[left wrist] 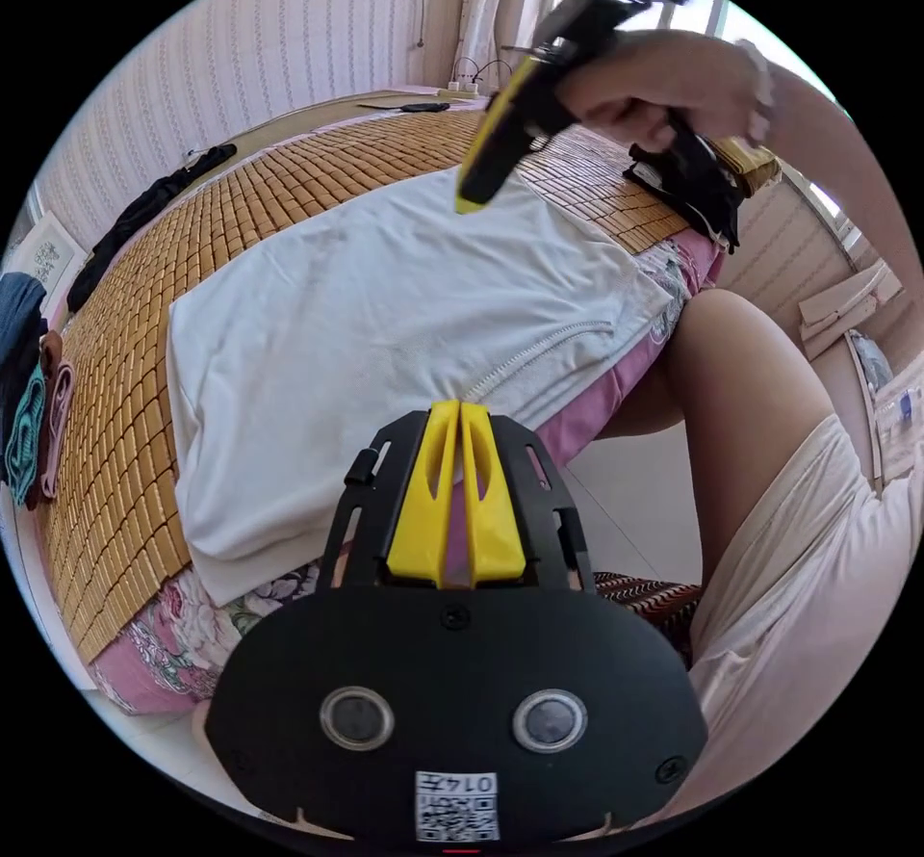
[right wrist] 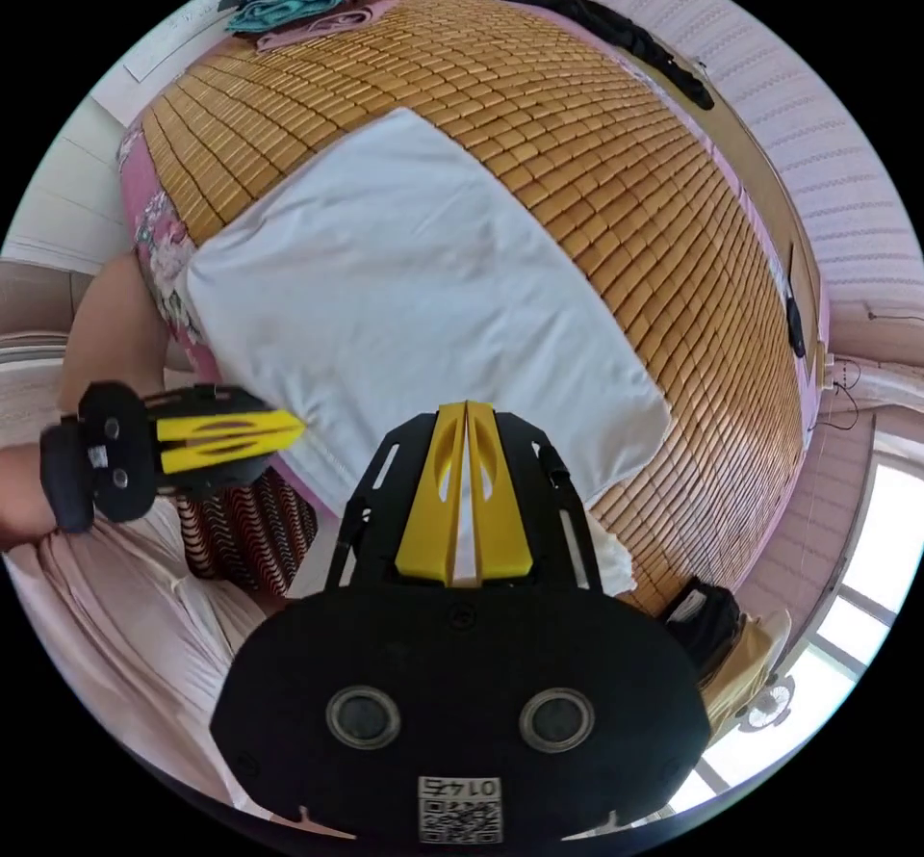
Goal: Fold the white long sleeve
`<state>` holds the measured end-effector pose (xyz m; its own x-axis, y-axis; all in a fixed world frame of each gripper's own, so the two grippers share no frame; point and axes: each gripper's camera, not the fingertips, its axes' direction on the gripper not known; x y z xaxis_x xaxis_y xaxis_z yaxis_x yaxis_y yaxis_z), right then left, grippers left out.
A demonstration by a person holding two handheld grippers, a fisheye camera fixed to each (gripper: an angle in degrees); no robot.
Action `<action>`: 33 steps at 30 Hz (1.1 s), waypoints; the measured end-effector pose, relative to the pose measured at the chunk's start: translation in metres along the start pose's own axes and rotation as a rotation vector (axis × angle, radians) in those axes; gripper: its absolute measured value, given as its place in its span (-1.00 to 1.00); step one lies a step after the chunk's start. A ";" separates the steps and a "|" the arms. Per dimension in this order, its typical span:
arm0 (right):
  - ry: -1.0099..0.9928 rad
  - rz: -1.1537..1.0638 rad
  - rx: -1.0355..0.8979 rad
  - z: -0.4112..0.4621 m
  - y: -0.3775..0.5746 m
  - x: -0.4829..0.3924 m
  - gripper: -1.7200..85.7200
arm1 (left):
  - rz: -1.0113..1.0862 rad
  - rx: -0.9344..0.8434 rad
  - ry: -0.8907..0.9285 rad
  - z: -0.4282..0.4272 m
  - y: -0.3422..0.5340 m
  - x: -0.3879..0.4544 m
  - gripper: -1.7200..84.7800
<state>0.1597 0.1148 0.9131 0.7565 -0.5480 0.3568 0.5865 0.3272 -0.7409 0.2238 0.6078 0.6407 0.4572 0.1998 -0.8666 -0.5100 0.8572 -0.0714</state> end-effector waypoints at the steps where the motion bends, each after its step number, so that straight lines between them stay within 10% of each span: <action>1: 0.008 0.010 0.003 0.002 -0.012 0.002 -0.97 | 0.014 0.001 -0.011 0.001 0.001 0.003 -0.98; 22: 0.043 -0.082 -0.288 0.051 -0.122 0.034 -0.97 | -0.010 0.019 0.047 0.037 0.026 0.024 -0.98; 33: -0.288 0.383 0.274 0.022 0.122 0.115 -0.97 | 0.108 0.082 0.040 0.021 0.035 0.052 -0.98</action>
<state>0.3245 0.1088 0.8769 0.9565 -0.1300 0.2611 0.2787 0.6711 -0.6870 0.2454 0.6579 0.6041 0.3721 0.2753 -0.8864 -0.4930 0.8678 0.0625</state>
